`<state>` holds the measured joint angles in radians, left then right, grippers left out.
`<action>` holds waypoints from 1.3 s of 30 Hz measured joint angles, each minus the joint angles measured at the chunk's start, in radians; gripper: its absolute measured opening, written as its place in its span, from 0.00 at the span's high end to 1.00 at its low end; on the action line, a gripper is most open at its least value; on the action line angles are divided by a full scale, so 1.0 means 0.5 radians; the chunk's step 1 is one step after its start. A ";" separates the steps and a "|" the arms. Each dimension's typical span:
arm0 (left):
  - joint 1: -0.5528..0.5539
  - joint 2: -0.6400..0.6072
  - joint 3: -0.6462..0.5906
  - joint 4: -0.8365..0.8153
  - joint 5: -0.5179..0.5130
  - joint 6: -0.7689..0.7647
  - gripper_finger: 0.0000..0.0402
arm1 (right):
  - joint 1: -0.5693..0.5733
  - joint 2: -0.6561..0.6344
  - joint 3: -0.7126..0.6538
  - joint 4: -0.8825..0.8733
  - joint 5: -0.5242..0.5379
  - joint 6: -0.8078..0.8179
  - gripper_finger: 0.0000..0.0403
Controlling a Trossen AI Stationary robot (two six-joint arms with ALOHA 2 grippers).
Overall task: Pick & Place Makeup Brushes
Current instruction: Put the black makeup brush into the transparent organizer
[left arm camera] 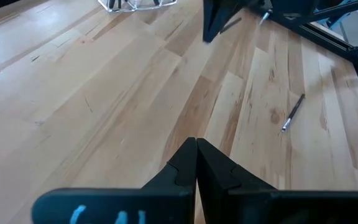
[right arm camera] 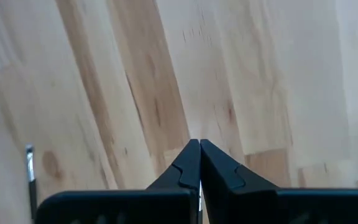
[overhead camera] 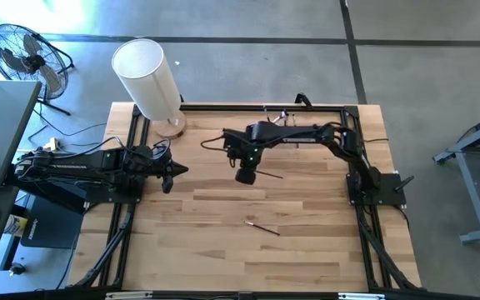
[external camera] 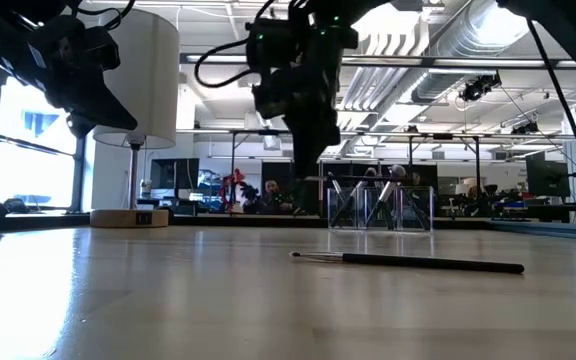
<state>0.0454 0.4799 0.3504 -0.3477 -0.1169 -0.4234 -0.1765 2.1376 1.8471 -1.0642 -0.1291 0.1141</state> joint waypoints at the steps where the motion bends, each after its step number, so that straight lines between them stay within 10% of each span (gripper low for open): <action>1: 0.000 0.000 0.000 0.001 -0.002 0.000 1.00 | -0.009 -0.032 -0.020 0.005 0.001 -0.009 1.00; 22: 0.000 0.000 0.000 0.238 -0.304 -0.052 1.00 | -0.829 -2.010 -2.010 1.565 -0.060 0.350 1.00; 29: 0.000 0.000 0.000 0.243 -0.365 -0.053 1.00 | -1.170 -2.078 -2.302 2.445 -0.212 0.341 1.00; 39: 0.000 0.000 0.000 0.243 -0.366 -0.113 1.00 | -1.326 -1.942 -2.605 2.799 -0.034 0.193 1.00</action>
<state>0.0456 0.4801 0.3504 -0.2262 -0.3000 -0.4797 -0.8394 1.1665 0.5448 0.3352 -0.1461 0.2105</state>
